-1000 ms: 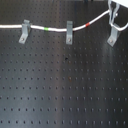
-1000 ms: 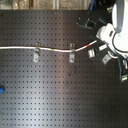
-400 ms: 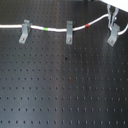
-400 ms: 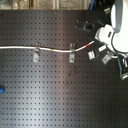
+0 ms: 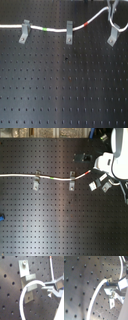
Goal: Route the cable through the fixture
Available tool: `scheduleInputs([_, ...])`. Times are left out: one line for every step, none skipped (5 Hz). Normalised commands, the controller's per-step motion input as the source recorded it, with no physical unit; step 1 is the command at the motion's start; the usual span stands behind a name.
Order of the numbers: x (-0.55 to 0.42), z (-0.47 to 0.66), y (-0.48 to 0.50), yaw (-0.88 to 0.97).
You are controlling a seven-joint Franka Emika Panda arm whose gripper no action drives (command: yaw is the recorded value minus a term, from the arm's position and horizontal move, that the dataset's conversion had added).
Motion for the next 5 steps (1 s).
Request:
scheduleInputs([0.065,0.00,-0.118,-0.35])
scheduleInputs([-0.039,0.00,-0.321,-0.27])
scheduleInputs([-0.127,0.09,-0.445,-0.21])
scheduleInputs([-0.255,0.20,-0.034,-0.08])
scheduleInputs([-0.006,-0.05,0.157,0.00])
